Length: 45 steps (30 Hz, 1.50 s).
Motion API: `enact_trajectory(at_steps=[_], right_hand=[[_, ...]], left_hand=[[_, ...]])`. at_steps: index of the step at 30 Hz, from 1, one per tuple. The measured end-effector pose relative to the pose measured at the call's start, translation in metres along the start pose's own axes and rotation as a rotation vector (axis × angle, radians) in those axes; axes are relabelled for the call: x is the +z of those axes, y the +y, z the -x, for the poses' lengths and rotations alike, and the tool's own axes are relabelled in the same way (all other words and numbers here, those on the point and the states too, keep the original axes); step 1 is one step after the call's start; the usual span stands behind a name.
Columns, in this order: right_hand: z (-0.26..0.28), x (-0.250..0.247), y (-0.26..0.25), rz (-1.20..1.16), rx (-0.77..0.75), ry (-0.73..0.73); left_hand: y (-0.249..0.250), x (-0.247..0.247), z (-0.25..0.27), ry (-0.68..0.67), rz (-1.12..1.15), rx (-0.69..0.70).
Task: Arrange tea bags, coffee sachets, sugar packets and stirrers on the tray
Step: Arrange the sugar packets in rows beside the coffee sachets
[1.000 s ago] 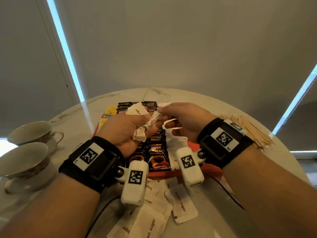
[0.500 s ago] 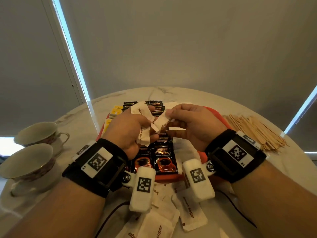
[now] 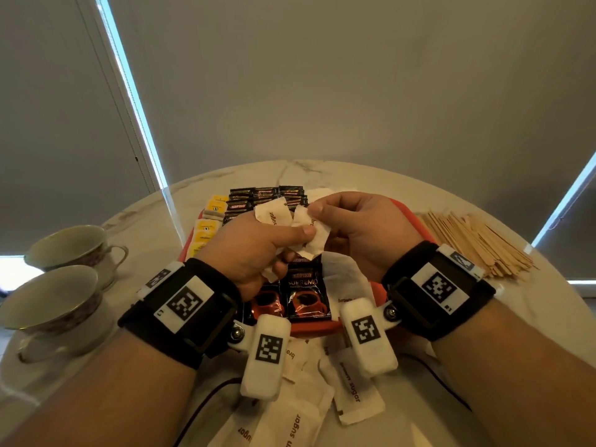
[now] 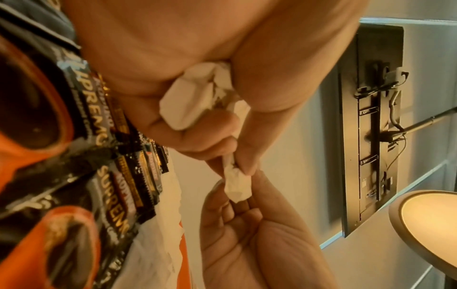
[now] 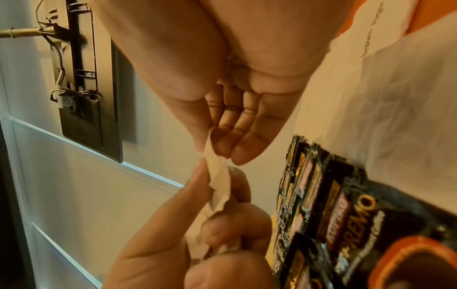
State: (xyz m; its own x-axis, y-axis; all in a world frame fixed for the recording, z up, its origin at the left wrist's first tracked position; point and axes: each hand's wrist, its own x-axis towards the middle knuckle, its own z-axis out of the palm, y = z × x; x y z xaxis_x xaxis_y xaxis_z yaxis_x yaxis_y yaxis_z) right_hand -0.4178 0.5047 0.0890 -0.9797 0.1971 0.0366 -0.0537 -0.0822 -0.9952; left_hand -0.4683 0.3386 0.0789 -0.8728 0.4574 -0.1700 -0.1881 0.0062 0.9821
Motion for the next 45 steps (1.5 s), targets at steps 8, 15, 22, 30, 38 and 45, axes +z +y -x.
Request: enact_trajectory(at_steps=[8,15,22,30,38,45], right_hand=[[0.001,0.000,0.006,0.019,0.065,-0.089],[-0.002,-0.003,0.004,-0.018,0.027,0.012],[-0.002,-0.006,0.001,-0.121,-0.032,0.155],[0.000,-0.004,0.001,-0.076,-0.067,0.213],[-0.008,-0.018,-0.007,0.008,0.095,0.224],[-0.002,-0.074,-0.004,0.262,0.340,0.436]], left_hand=[[-0.002,0.001,-0.006,0.161,0.128,0.015],[0.000,-0.003,-0.006,0.195,0.155,0.038],[-0.002,-0.002,-0.008,0.218,0.100,0.069],[-0.005,-0.002,-0.011,0.248,0.062,0.093],[-0.004,-0.002,-0.012,0.204,0.129,0.046],[-0.002,-0.004,-0.014,0.198,0.159,0.017]])
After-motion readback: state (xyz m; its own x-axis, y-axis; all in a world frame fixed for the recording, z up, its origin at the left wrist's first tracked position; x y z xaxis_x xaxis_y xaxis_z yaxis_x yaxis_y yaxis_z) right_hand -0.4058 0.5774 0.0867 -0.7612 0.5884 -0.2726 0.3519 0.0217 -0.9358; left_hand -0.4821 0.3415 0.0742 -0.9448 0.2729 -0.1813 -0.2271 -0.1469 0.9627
